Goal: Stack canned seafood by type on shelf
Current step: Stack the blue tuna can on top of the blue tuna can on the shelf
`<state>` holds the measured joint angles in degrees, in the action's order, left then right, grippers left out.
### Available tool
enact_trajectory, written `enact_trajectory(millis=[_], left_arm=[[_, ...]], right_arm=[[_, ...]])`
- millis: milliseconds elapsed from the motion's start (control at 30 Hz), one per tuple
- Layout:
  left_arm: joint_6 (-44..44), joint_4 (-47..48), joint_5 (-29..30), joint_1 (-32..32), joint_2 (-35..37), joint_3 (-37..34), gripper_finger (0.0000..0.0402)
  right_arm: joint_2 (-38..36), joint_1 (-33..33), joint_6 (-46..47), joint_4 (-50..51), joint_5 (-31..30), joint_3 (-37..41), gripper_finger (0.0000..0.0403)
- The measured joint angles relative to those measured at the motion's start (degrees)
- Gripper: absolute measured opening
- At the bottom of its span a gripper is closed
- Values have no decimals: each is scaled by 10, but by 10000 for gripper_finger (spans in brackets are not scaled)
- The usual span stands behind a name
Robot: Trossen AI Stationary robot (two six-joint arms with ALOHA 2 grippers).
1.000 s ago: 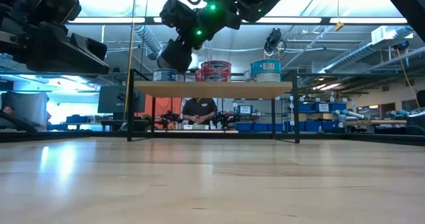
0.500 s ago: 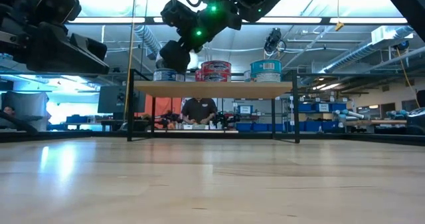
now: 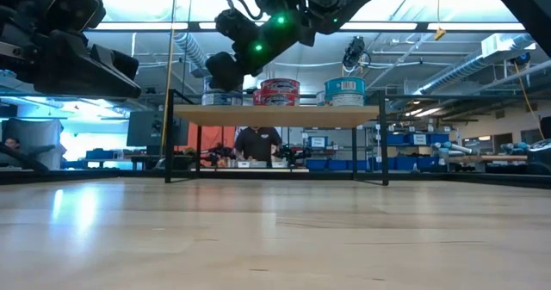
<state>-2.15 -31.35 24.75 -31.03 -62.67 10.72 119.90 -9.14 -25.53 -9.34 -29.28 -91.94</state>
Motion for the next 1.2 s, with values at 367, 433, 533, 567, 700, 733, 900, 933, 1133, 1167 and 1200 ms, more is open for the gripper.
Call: enact_trajectory(millis=[367,433,533,567,700,733,900,933,1133,1167,1200], left_arm=[[0,0,0,0,0,0,24],[0,0,0,0,0,0,24],[0,0,0,0,0,0,24],[0,0,0,0,0,0,24],[0,0,0,0,0,0,24],[0,0,0,0,0,0,24],[-1,0,0,0,0,0,24],[-4,0,0,0,0,0,24],[-11,0,0,0,0,0,24],[-11,0,0,0,0,0,24],[-11,0,0,0,0,0,24]], right_arm=[[-7,7,-13,1,8,0,276],[-14,12,-19,0,5,0,265],[-30,15,-20,18,4,0,235],[-36,16,-20,32,3,0,221],[-56,16,-14,68,-18,0,138],[-60,17,-13,79,-23,0,112],[-59,18,12,146,-26,-1,12],[-57,18,22,156,-26,0,15],[-57,11,72,161,-31,16,8],[-56,8,79,162,-30,16,7],[-56,4,88,162,-22,16,6]])
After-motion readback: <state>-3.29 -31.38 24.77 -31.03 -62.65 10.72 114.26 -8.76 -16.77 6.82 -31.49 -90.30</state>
